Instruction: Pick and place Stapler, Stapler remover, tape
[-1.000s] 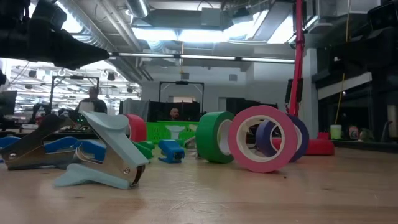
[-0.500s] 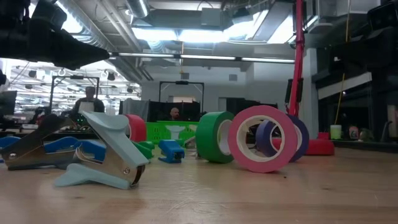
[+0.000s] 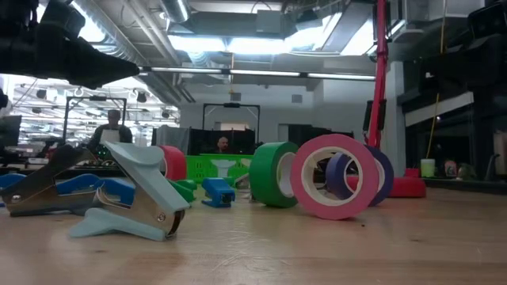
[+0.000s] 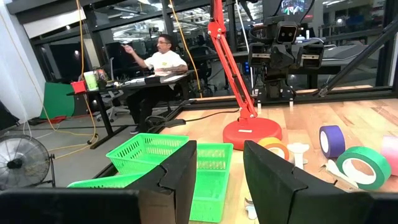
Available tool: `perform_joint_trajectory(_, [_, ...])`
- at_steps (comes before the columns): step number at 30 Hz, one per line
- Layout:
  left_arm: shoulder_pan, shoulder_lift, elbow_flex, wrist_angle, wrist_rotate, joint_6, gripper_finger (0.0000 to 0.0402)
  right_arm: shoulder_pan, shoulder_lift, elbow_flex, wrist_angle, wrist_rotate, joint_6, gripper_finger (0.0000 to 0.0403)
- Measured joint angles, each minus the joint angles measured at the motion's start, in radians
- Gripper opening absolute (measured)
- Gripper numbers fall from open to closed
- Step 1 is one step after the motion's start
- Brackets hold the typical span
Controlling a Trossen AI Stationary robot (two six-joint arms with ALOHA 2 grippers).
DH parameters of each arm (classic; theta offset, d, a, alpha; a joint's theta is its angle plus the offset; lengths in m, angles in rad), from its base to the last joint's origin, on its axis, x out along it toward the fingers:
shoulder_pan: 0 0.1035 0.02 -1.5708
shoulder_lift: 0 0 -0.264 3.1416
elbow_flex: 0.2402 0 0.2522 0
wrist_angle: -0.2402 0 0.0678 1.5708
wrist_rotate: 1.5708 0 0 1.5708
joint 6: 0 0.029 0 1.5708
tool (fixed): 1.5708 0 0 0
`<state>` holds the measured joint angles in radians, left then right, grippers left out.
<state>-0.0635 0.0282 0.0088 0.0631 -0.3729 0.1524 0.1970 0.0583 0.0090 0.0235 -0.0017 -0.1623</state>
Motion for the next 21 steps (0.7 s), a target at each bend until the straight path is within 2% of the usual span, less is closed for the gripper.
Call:
perform_joint_trajectory(3, [0.0,0.0,0.0,0.0,0.0,0.0,0.0127,0.0,0.0,0.0,0.0,-0.002,0.014,0.0026])
perform_joint_trajectory(7, [0.0,0.0,0.0,0.0,0.0,0.0,0.0127,0.0,0.0,0.0,0.001,-0.002,0.154,0.0026])
perform_joint_trajectory(12, [0.0,0.0,0.0,0.0,0.0,0.0,0.0127,0.0,0.0,0.0,0.002,-0.002,0.237,0.0026])
perform_joint_trajectory(21, [0.0,0.0,0.0,0.0,0.0,0.0,0.0127,0.0,0.0,0.0,0.013,-0.002,0.234,0.0026])
